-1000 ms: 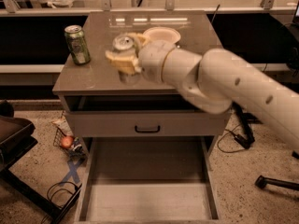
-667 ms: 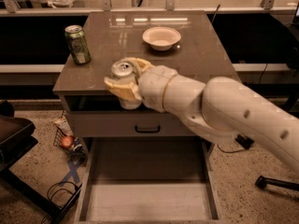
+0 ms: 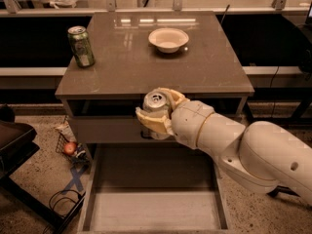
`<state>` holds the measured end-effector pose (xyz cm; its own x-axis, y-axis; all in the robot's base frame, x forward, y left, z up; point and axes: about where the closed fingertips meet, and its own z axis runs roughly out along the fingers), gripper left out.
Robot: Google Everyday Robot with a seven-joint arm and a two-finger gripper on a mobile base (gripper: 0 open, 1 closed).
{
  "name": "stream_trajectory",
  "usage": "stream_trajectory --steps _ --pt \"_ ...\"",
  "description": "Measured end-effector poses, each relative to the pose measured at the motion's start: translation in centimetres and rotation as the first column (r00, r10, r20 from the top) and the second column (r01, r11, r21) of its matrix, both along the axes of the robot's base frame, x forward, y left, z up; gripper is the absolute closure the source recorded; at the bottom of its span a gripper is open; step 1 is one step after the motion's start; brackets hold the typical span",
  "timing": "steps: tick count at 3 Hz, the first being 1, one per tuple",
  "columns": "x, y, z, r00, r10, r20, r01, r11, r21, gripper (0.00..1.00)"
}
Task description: Place 7up can into middle drawer
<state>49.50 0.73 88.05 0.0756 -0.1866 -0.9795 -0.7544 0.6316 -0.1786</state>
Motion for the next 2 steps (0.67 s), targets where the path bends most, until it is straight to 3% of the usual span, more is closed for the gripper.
stream_trajectory --steps 2 --pt "0.9 1.1 -0.8 0.9993 0.037 -0.005 -0.037 0.999 0.005 1.00"
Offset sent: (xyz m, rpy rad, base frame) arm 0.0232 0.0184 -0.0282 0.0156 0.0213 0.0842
